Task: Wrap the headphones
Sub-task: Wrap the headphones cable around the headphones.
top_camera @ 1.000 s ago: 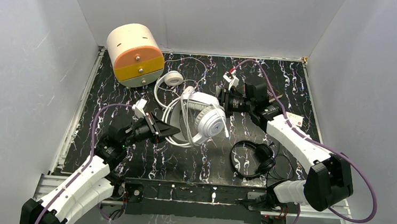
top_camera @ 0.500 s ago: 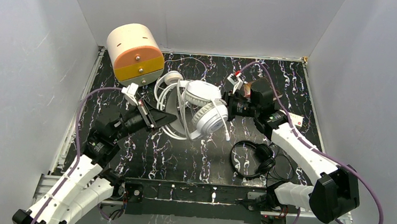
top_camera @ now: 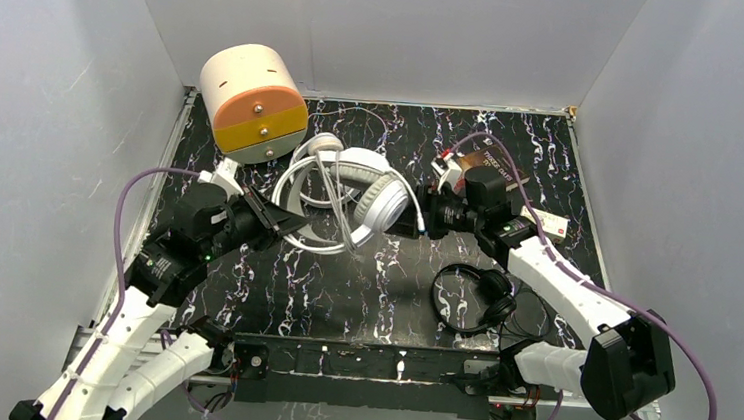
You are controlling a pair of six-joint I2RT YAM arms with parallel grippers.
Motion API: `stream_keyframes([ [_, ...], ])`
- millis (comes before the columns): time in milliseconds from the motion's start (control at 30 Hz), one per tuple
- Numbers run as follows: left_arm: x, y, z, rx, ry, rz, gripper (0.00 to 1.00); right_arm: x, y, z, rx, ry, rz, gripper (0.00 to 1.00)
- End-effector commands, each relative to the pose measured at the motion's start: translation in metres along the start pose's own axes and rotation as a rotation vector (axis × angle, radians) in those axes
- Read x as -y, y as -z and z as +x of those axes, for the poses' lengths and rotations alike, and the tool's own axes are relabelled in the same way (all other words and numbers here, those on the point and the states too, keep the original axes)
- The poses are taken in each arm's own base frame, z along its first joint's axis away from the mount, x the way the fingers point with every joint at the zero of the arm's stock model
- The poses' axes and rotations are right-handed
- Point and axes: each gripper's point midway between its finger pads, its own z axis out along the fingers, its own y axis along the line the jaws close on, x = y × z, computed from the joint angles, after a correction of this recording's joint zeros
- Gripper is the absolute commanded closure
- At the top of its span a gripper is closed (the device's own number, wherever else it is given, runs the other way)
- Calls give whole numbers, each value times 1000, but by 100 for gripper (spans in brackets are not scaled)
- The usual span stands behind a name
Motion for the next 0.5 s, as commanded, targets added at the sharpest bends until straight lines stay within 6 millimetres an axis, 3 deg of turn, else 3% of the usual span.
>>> stream_keyframes([
  [0,1,17,-10,70,-6,-21,100,35,15,17,-17,63,181,17],
  [133,-3,14,-7,69,10,-14,100,59,37,14,-2,130,354,8],
  [233,-9,10,-7,66,7,-36,100,59,64,-9,68,250,465,8],
  [367,-13,9,-10,68,-51,-72,100,19,98,-48,183,437,461,8],
  [467,-17,12,-14,83,-110,-93,100,-19,102,-66,178,520,348,9],
])
